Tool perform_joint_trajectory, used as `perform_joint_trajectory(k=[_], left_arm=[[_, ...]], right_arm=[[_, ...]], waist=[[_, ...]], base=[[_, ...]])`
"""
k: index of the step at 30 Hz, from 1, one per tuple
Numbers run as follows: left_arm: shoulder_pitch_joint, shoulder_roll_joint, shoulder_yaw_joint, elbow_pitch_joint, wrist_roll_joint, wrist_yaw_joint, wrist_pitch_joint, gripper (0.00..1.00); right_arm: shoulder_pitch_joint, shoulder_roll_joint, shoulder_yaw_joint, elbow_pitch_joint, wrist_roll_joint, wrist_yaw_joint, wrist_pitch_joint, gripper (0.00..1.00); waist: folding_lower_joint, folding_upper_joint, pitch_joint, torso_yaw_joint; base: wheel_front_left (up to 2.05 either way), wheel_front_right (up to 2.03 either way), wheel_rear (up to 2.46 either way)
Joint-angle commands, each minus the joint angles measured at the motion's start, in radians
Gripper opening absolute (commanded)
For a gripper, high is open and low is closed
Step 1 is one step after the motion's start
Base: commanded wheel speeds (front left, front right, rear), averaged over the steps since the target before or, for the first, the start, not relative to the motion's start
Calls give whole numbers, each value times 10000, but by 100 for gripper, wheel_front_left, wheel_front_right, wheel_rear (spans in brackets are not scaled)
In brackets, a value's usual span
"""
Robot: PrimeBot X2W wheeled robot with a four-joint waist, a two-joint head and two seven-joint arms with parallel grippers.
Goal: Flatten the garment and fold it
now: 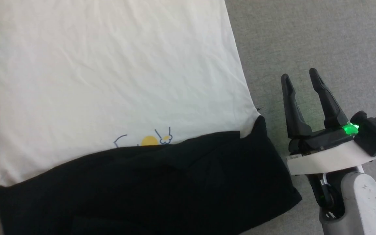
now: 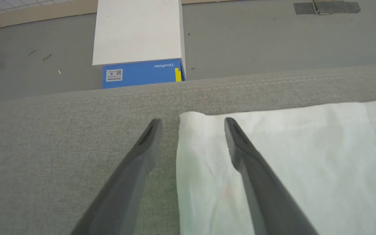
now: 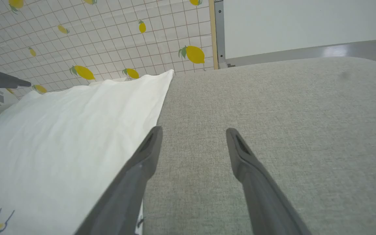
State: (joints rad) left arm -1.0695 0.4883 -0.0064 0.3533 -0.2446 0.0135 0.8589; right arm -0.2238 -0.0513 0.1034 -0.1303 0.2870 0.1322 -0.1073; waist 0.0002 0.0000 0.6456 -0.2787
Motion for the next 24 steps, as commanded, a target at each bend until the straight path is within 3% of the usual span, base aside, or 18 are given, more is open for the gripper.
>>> perform_joint_trajectory(k=[1,9,10,12,19,24], left_arm=[[-94,121,24,-137,131,135,235,100],[354,618,-33,-729,654,727,1212,100],[410,637,-21,-788,628,750,1359,47],[440,652,55,-912,481,699,1329,0],[535,518,16,-1077,243,536,709,0],[435,244,-168,-1090,126,420,147,0]], right_arm=[[-130,10,51,52,104,-15,-110,100],[-296,10,225,212,170,-15,-203,100],[-310,10,228,220,170,-15,-201,100],[-344,10,235,230,120,-15,-172,100],[-1046,10,277,64,-352,-15,100,100],[-3124,10,244,52,-708,-15,832,100]], waist=[[-2,0,575,-520],[-2,0,791,-487],[-2,0,805,-474],[-2,0,838,-457],[-2,0,811,-235],[-2,0,736,96]], base=[[0,0,0],[0,0,0],[0,0,0],[0,0,0],[0,0,0],[0,0,0]])
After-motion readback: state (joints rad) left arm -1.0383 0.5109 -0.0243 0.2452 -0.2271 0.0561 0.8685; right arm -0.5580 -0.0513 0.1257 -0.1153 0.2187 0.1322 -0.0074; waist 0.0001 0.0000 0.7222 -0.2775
